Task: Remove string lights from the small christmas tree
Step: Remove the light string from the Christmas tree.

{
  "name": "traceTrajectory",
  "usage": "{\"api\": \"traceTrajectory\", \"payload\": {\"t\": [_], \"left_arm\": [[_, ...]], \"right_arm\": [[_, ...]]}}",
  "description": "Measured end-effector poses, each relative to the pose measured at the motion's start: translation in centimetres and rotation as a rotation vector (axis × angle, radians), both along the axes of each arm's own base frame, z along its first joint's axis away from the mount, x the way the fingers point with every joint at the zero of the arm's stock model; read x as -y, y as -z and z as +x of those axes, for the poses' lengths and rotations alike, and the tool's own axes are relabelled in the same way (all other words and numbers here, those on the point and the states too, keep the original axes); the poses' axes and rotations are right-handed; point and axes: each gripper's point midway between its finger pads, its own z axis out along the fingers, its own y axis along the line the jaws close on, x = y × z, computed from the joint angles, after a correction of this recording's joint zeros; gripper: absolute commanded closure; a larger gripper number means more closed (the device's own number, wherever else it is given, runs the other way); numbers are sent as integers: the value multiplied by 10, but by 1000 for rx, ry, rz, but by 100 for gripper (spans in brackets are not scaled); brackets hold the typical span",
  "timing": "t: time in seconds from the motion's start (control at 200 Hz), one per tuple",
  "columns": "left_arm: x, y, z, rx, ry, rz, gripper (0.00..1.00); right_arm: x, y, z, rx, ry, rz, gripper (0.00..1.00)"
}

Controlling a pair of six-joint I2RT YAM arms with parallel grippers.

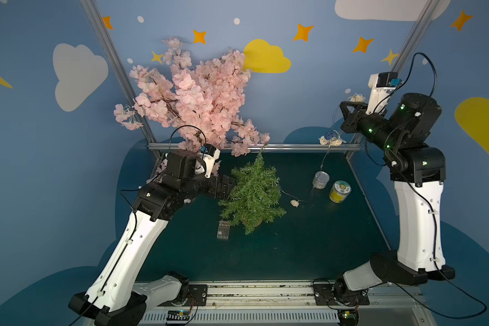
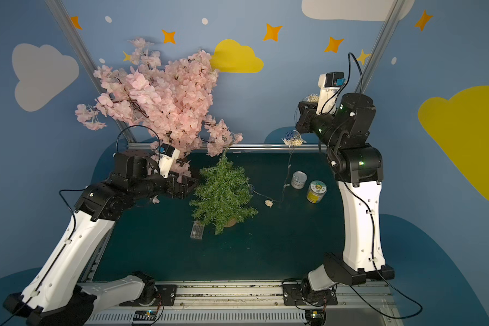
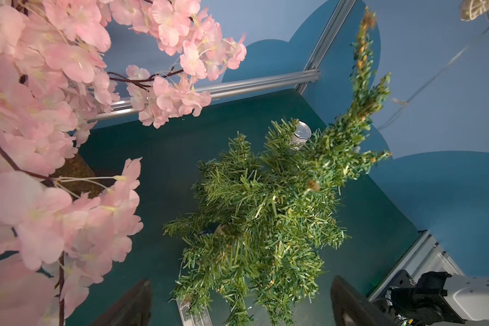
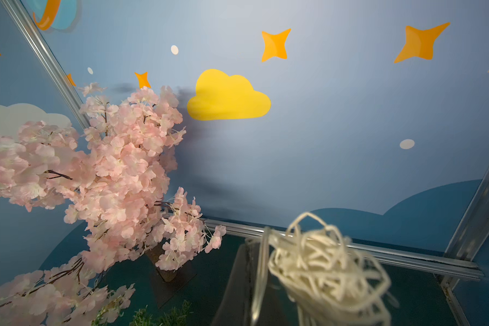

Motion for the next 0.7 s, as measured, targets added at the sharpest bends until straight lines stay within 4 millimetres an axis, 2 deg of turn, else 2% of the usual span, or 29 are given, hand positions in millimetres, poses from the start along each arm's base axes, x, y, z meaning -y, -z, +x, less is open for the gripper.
{"api": "traceTrajectory", "payload": {"t": [0.105, 0.225, 0.32, 0.396, 0.556, 0.701], "left_arm": [[-1, -7, 0, 14, 1, 3, 0], [1, -30, 5, 45, 1, -7, 0], [6, -52, 20, 71, -1, -14, 0], [10, -60, 36, 81, -1, -9, 0], [28, -56, 83, 76, 41, 35, 0], [53, -32, 121, 61, 136, 60, 0]], "right_arm": [[2, -2, 8, 2, 7, 2, 100], [3, -9, 25, 16, 2, 11, 100], [-2, -7, 43, 4, -19, 22, 100], [-7, 4, 58, -26, -42, 32, 100], [-25, 35, 87, -115, -123, 73, 100], [-46, 45, 107, -136, -228, 148, 100]]}}
